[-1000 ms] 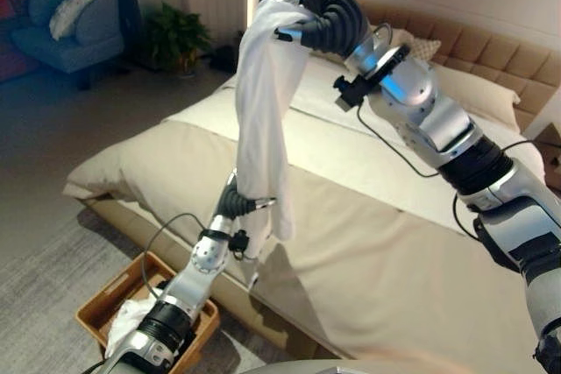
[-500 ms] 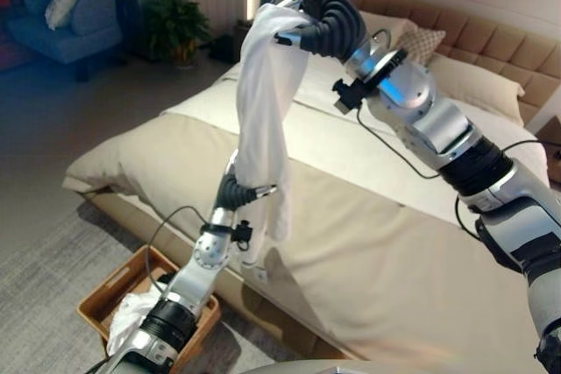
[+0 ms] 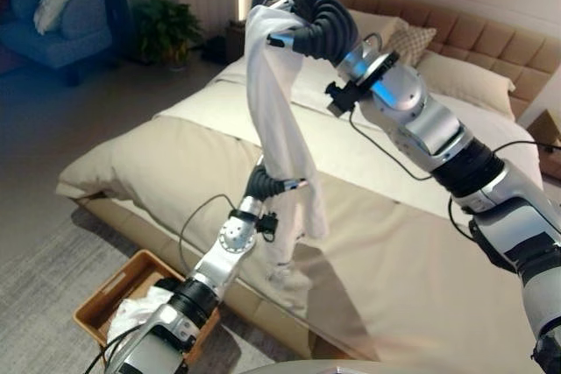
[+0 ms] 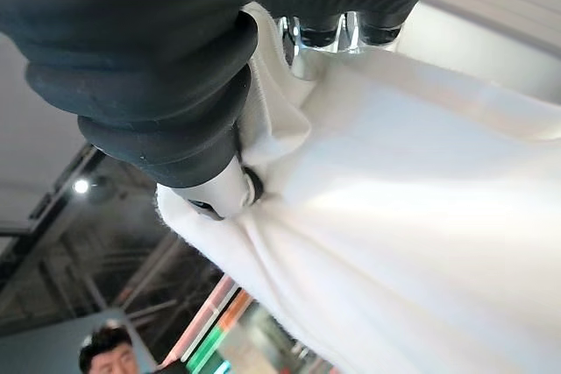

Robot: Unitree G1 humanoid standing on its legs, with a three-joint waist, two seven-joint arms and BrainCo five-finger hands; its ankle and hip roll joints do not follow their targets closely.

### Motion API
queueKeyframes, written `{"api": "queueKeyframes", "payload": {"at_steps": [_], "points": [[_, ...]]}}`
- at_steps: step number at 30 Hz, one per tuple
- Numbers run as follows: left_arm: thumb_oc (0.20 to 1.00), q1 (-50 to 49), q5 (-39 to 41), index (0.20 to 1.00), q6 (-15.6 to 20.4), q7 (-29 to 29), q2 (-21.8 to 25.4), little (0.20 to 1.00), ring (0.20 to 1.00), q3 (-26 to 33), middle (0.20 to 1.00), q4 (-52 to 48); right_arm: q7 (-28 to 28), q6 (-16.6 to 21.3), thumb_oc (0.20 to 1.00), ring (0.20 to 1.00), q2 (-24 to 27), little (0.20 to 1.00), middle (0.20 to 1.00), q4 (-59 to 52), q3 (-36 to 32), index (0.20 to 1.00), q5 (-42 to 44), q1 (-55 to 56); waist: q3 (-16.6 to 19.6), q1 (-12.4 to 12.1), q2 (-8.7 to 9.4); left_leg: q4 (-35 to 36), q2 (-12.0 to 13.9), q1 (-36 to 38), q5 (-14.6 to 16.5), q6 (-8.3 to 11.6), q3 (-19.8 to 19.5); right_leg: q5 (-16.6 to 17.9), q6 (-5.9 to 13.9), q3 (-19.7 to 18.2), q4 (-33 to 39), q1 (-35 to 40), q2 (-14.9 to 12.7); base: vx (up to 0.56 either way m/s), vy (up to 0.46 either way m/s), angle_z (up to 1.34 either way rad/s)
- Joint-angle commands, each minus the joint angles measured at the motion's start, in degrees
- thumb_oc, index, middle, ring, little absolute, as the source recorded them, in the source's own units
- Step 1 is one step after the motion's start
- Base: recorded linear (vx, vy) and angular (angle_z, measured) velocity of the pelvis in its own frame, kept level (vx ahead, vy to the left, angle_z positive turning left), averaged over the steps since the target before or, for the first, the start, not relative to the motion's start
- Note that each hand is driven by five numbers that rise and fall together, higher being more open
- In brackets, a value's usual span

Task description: Pick up clothes into the bucket

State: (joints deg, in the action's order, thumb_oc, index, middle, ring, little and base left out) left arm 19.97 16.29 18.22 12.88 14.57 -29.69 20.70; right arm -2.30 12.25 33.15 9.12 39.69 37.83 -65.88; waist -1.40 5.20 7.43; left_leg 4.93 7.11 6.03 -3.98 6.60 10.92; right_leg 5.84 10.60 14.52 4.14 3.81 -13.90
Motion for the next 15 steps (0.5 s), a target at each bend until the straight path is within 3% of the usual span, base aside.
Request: {"api": "queueKeyframes", "payload": {"at_steps": [1,2,15], "points": [[0.52,6.13,0.98,0.52,1.89,-0.71,-0.82,0.52,0.52,-2.31,0.52,3.94,0.25,3.48,0.2,0.2,-1.37,0.2,0.2,-0.17,1.11,0.2,4.89,-3.18,1.53,-0.21,2.3,-6.21,-0.8,-0.79,5.02,-1.71,0.98,5.69,3.2,-1.74,-4.58,-2.78,-3.73,0.0,0.0,0.0],[0.2,6.08,1.42,0.2,1.84,-0.64,-1.14,0.2,0.2,-2.28,0.2,4.74,0.28,3.5,0.2,0.2,-1.29,0.2,0.2,-0.38,1.1,0.2,5.11,-3.17,1.56,-0.11,2.26,-6.08,-0.79,-0.74,4.95,-1.7,1.01,5.72,3.22,-1.74,-4.5,-2.75,-3.69,0.0,0.0,0.0],[0.2,3.06,2.05,0.2,2.88,1.01,0.37,0.2,0.2,1.57,0.2,1.57,0.26,3.94,0.2,0.2,1.85,0.2,0.2,-2.18,-0.94,0.2,6.57,0.21,1.34,-0.44,2.08,-5.55,-0.65,-0.47,4.78,-1.55,0.91,5.39,3.09,-1.66,-4.42,-2.41,-3.48,0.0,0.0,0.0]]}}
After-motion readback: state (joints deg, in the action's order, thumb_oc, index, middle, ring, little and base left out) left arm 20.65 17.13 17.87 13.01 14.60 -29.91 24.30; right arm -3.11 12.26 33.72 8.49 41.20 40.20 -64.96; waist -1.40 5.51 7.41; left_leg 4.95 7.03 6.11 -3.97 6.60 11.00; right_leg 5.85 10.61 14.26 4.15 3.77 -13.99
